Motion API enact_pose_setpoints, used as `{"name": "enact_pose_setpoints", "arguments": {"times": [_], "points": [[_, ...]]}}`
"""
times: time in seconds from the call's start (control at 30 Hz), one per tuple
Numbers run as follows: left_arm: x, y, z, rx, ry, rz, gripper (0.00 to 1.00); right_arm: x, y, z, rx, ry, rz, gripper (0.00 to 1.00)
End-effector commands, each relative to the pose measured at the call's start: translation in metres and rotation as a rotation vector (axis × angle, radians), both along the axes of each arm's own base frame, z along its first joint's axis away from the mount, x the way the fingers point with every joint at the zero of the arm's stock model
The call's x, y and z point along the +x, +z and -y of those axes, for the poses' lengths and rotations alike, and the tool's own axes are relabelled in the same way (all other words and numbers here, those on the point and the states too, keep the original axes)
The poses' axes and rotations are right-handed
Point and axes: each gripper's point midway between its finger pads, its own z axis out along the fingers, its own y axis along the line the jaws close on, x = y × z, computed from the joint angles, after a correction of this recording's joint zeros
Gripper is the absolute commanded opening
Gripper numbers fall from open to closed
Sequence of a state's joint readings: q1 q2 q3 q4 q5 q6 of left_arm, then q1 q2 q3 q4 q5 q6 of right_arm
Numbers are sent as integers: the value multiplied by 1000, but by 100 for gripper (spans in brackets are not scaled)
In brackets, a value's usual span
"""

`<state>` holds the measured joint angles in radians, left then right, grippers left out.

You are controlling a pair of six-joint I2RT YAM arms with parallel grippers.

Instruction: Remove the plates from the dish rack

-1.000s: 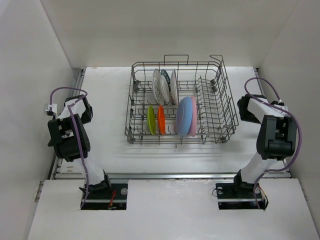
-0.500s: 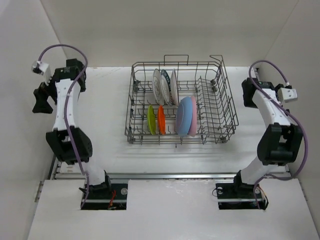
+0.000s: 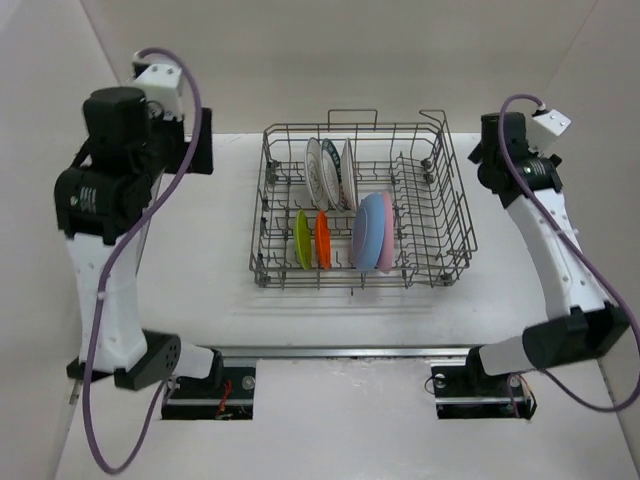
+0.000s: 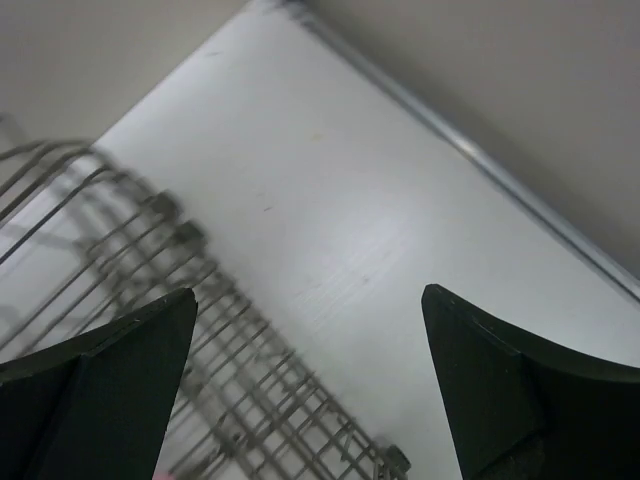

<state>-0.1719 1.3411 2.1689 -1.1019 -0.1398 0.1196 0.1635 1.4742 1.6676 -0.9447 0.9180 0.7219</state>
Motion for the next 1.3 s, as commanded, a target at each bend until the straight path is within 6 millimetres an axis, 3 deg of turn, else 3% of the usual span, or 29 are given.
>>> {"name": "enact_pose_setpoints", "arguments": {"times": [0.0,0.03,0.07,0.1,0.2,0.23,0.27,0.3,0.4,0.43,0.47,0.5,0.57,0.67,0.8,0.87,1.0,1.13,1.27], "points": [[18,-58,55,77,-276,-301,100,25,73,-71,-13,612,235,100],[22,-61,64,82,-288,-320,100,12,77,-79,1,670,282,100],[31,-70,88,101,-330,-345,100,9,82,-79,-3,671,310,100],[36,-76,98,118,-347,-360,100,6,88,-79,-7,671,331,100],[55,-105,140,117,-418,-410,94,7,79,-69,-15,619,266,100],[76,-115,156,86,-409,-394,73,10,68,-68,-10,611,210,100],[82,-109,163,64,-425,-354,72,11,60,-68,-6,611,182,100],[93,-124,172,44,-424,-378,53,14,53,-69,-2,612,157,100],[119,-141,191,10,-435,-366,34,25,37,-78,21,652,126,99],[123,-145,194,9,-435,-365,32,30,31,-79,22,652,121,97],[132,-142,196,-12,-410,-333,34,34,32,-66,-14,581,144,97],[139,-144,196,-25,-375,-324,37,34,20,-60,-17,542,127,97],[148,-137,206,-47,-366,-279,41,35,15,-54,-32,506,116,97],[160,-149,216,-3,-333,-271,54,39,1,-46,-50,460,75,97],[173,-169,228,76,-305,-262,62,51,-18,-44,-62,433,44,97],[183,-184,231,100,-296,-271,63,64,-29,-49,-51,453,17,98],[207,-199,210,194,-138,-234,57,79,-49,-61,-18,508,-31,98],[211,-205,198,204,-72,-239,54,89,-51,-66,-8,526,-34,100],[207,-188,204,133,-123,-225,53,98,-66,-69,-6,541,-78,100]]}}
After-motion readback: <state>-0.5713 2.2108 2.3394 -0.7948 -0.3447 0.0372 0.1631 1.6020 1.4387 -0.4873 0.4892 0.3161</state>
